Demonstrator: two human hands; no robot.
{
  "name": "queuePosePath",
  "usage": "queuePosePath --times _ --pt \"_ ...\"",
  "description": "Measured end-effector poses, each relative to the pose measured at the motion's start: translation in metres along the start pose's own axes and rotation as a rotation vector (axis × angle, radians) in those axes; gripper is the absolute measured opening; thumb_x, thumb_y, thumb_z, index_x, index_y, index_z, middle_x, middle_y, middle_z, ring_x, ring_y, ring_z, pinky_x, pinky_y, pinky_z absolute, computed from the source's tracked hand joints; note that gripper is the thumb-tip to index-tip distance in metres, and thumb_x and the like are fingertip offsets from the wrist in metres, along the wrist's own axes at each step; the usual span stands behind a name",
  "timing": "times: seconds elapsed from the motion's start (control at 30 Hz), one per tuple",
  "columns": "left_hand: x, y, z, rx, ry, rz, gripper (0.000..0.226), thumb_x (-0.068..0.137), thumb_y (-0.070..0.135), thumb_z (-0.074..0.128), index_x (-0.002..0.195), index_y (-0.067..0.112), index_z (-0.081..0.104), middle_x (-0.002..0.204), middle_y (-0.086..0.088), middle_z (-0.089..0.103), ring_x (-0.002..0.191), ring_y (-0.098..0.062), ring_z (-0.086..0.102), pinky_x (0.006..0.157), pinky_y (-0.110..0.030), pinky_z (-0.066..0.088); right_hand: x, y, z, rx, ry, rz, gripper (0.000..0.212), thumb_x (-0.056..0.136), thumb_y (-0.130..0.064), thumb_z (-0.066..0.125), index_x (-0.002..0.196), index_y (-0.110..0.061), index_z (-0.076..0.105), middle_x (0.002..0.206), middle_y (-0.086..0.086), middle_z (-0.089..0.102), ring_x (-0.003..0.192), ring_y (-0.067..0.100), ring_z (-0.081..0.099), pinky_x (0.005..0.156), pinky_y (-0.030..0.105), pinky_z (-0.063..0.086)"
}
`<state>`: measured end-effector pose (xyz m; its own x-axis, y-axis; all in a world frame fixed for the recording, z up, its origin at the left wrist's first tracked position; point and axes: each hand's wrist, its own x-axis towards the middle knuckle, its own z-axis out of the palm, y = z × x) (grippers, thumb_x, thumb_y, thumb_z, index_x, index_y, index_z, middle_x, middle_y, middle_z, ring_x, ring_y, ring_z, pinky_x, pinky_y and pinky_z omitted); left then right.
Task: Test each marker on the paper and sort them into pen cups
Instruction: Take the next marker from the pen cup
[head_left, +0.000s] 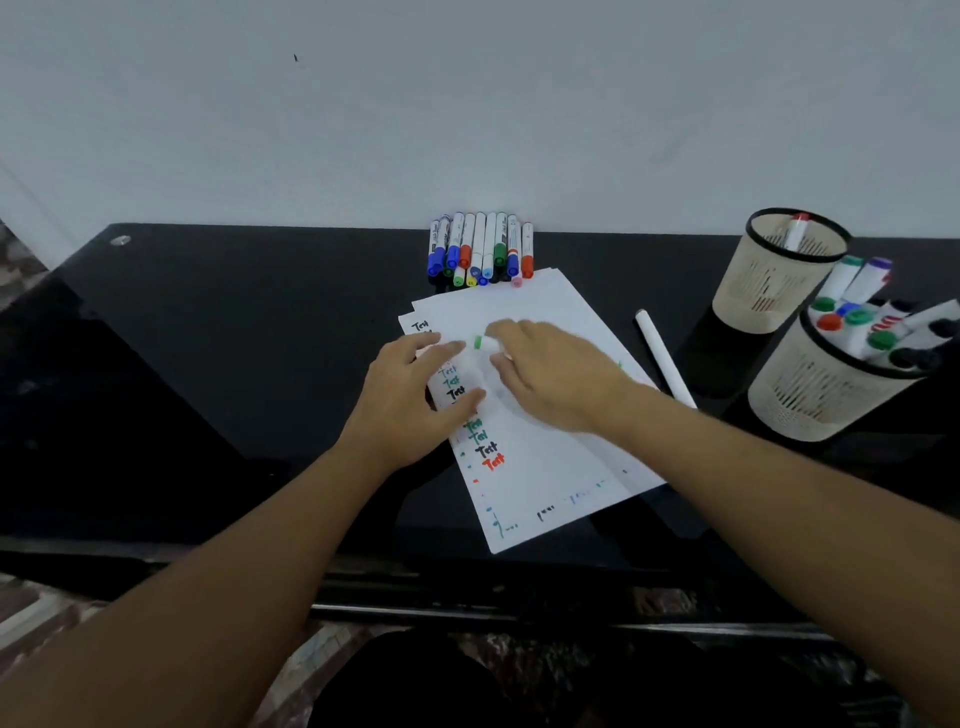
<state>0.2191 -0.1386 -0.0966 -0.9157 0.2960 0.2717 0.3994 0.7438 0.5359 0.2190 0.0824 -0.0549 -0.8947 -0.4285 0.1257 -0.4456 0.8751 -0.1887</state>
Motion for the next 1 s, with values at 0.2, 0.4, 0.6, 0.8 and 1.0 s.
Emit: queuePosePath --times 0.2,0.4,0.6,0.8,1.0 --pt "-0.017 0.008 -0.009 -0.053 0.058 0.095 0.056 0.094 0.045 0.068 0.144 0.027 0.055 0.136 0.008 0.056 0.126 -0.011 0.045 0.105 -0.028 0.038 -0.029 -0.007 0.004 -0.117 -0.078 -0.031 0.039 0.111 -0.048 0.025 0.141 -0.031 0.042 0.103 -0.001 0.064 0.092 0.024 0.062 0.073 0.040 0.052" --pt "-0.034 0.017 -0.002 -0.020 -0.003 0.195 0.043 0.098 0.037 0.064 0.138 0.021 0.062 0.123 0.007 0.066 0.111 -0.008 0.052 0.091 -0.015 0.039 -0.036 -0.014 0.001 -0.235 -0.104 -0.048 0.040 0.108 -0.057 0.022 0.132 -0.034 0.046 0.080 -0.005 0.063 0.072 0.020 0.062 0.059 0.033 0.047" --pt "-0.036 0.015 0.000 0.000 0.034 0.172 0.026 0.101 0.027 0.062 0.122 0.015 0.070 0.112 0.005 0.069 0.104 -0.009 0.053 0.086 -0.007 0.036 -0.038 -0.018 0.002 -0.153 -0.085 -0.010 0.040 0.106 -0.058 0.034 0.128 -0.027 0.048 0.098 -0.005 0.068 0.083 0.019 0.066 0.065 0.035 0.050" --pt "-0.028 0.007 0.001 0.023 0.064 0.007 0.021 0.101 0.036 0.060 0.114 0.020 0.066 0.105 0.009 0.058 0.098 -0.009 0.048 0.082 -0.025 0.046 -0.048 -0.017 -0.012 0.346 0.030 0.167 0.035 0.105 -0.007 0.040 0.131 -0.029 0.032 0.093 0.009 0.065 0.072 0.028 0.064 0.067 0.044 0.052" --pt "-0.033 0.015 -0.008 -0.056 -0.068 -0.030 0.063 0.093 0.053 0.064 0.150 0.039 0.041 0.141 0.007 0.041 0.131 -0.012 0.035 0.107 -0.034 0.039 -0.065 -0.027 -0.013 1.113 0.203 0.513 0.041 0.104 -0.010 0.042 0.101 -0.026 0.079 0.110 -0.003 0.075 0.097 0.018 0.074 0.100 0.039 0.056"
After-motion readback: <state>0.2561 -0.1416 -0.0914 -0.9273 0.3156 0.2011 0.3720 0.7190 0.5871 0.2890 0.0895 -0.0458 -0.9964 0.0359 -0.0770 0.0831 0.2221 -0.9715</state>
